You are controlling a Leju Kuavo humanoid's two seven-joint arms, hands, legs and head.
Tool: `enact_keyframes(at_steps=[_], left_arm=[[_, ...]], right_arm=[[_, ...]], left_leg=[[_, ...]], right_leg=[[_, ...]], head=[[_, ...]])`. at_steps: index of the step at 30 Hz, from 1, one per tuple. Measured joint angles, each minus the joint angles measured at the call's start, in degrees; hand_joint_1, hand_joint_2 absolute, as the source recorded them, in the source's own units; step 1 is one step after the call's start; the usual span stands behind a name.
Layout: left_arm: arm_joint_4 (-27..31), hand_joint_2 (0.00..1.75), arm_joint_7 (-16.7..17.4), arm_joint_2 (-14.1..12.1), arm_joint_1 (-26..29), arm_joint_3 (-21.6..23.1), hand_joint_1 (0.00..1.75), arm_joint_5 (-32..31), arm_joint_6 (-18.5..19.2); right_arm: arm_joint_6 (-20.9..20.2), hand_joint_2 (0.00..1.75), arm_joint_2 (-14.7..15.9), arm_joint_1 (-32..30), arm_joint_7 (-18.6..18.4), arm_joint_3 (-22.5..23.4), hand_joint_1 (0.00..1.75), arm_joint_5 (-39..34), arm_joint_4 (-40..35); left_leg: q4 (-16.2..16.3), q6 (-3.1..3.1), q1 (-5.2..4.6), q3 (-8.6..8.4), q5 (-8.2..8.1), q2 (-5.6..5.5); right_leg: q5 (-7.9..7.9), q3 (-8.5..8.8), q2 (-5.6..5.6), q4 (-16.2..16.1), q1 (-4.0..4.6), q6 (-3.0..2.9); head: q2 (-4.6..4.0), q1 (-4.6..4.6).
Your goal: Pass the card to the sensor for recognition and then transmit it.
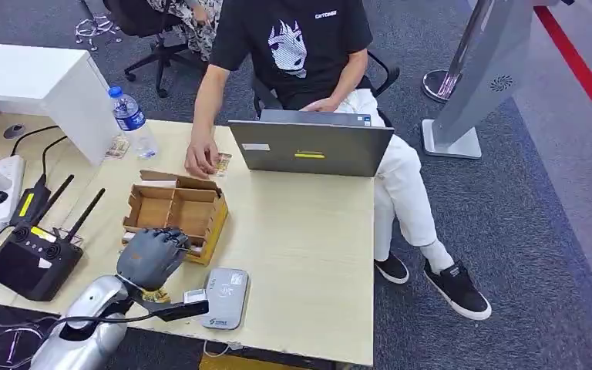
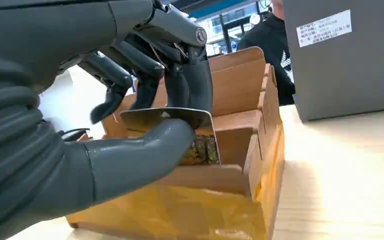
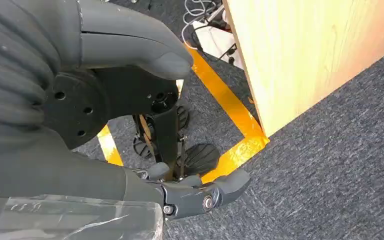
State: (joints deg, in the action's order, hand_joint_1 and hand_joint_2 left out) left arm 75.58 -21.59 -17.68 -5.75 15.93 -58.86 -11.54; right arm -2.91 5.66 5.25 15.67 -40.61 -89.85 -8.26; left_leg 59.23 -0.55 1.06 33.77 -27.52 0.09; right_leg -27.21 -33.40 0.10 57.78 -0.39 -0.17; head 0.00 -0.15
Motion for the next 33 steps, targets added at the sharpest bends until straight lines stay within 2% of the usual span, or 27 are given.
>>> enact_keyframes(at_steps=[5, 10, 19, 26, 31, 32, 33], left_arm=[[0.8, 1.75, 0.0, 0.3, -0.4, 0.0, 1.75, -0.5, -3.8], [2.0, 1.75, 0.2, 1.6, -2.4, 0.0, 1.75, -1.4, -8.9], [3.2, 1.75, 1.5, 2.8, -11.4, -1.3, 1.75, 0.0, -9.0], [-3.3, 1.75, 2.8, 3.1, -21.1, -2.9, 1.75, -0.8, -8.7], [-10.2, 1.75, 3.1, 3.4, -26.3, -3.6, 1.75, -0.9, -11.2], [-11.2, 1.75, 3.0, 3.6, -26.9, -3.8, 0.61, -0.9, -12.0], [-12.1, 1.75, 2.9, 3.7, -27.2, -3.9, 0.00, -0.7, -12.7]], right_arm=[[0.2, 1.75, 0.0, 0.0, 0.0, 0.0, 0.00, 0.0, 0.0], [0.6, 1.75, 0.0, 0.0, 0.0, 0.0, 0.00, 0.1, 0.0], [0.7, 1.75, 0.0, 0.2, -0.4, -0.4, 0.00, 0.5, 0.0], [1.0, 1.75, 0.0, 0.8, -1.2, -1.8, 0.00, 1.4, 0.0], [1.2, 1.75, 0.0, 1.4, -1.7, -2.7, 0.00, 1.7, 0.0], [1.2, 1.75, 0.0, 1.4, -1.7, -2.8, 0.00, 1.8, 0.0], [1.2, 1.75, 0.0, 1.5, -1.7, -3.0, 0.00, 2.0, 0.0]], left_leg=[[0.0, 0.00, 0.00, 0.00, 0.00, 0.00], [0.0, 0.00, -0.01, -0.01, 0.01, -0.02], [0.0, -0.03, 0.01, -0.01, 0.04, -0.03], [0.0, -0.03, 0.02, -0.02, 0.06, -0.02], [0.0, -0.03, 0.01, -0.01, 0.06, 0.01], [0.0, -0.03, 0.01, -0.01, 0.06, -0.02], [0.0, -0.03, 0.00, -0.01, 0.06, -0.02]], right_leg=[[0.00, -0.01, -0.01, 0.0, 0.00, 0.00], [0.01, 0.01, -0.02, 0.0, -0.01, 0.00], [0.04, 0.01, -0.03, 0.0, 0.00, -0.05], [0.06, 0.00, -0.02, 0.0, 0.01, -0.07], [0.07, 0.00, 0.01, 0.0, 0.01, -0.07], [0.06, 0.01, -0.01, 0.0, 0.01, -0.07], [0.06, 0.01, 0.00, 0.0, 0.01, -0.07]], head=[[0.00, 0.00], [0.00, 0.00], [0.00, 0.00], [0.00, 0.00], [0.00, 0.02], [0.00, 0.00], [0.00, 0.00]])
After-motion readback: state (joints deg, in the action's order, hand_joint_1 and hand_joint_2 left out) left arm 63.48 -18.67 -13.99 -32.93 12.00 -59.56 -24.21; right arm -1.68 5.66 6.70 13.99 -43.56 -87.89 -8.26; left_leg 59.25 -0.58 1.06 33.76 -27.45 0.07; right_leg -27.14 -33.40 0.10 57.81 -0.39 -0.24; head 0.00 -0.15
